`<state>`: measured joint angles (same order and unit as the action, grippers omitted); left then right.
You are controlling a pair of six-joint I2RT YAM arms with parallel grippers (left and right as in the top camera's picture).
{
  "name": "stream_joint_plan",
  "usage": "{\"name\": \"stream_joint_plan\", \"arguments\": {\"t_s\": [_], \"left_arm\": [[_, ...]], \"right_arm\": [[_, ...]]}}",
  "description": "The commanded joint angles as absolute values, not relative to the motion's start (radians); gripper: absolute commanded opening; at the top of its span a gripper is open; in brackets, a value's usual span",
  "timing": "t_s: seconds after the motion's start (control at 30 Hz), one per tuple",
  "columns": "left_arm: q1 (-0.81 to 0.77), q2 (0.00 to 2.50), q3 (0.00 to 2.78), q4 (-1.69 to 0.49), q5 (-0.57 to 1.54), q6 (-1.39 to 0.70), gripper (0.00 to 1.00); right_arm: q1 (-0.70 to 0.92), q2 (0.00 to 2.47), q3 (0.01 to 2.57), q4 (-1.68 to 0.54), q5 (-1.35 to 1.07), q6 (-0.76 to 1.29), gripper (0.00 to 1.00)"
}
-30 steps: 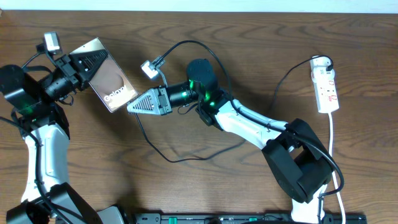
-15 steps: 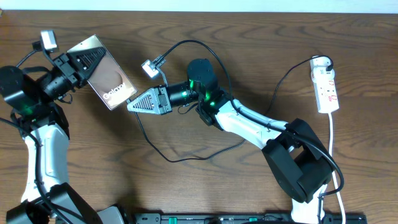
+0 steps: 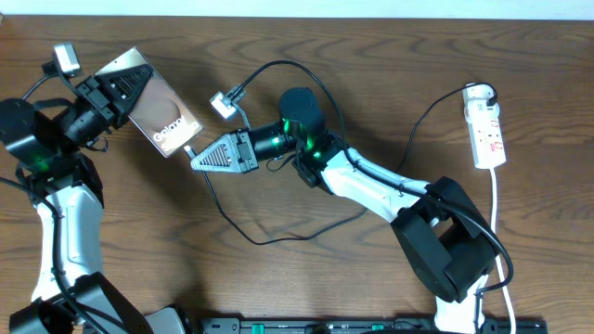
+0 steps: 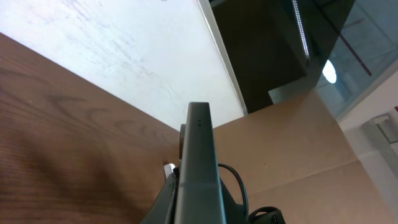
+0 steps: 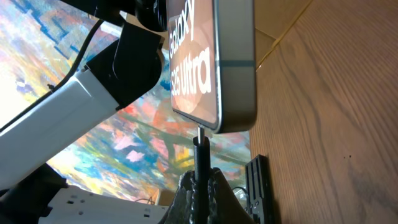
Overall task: Plug charger to phone and switch on socket
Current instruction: 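Push the plug up into the phone's bottom port with the right gripper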
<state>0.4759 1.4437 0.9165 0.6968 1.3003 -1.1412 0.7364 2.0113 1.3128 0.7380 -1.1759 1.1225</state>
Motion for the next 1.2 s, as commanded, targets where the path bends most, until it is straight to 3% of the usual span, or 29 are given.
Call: {"name": "stream_joint_plan", "arguments": {"t_s": [0.0, 1.17], "left_arm": [[0.481, 1.431, 0.926, 0.709, 1.29, -1.146, 0.07], [0.481, 1.431, 0.926, 0.709, 1.372, -1.119, 0.08]], "right_arm": [[0.733, 2.016, 1.319, 0.745, -1.189, 1.129, 0.01], [0.727, 2.016, 1.319, 0.779, -1.185, 1.14, 0.01]]}}
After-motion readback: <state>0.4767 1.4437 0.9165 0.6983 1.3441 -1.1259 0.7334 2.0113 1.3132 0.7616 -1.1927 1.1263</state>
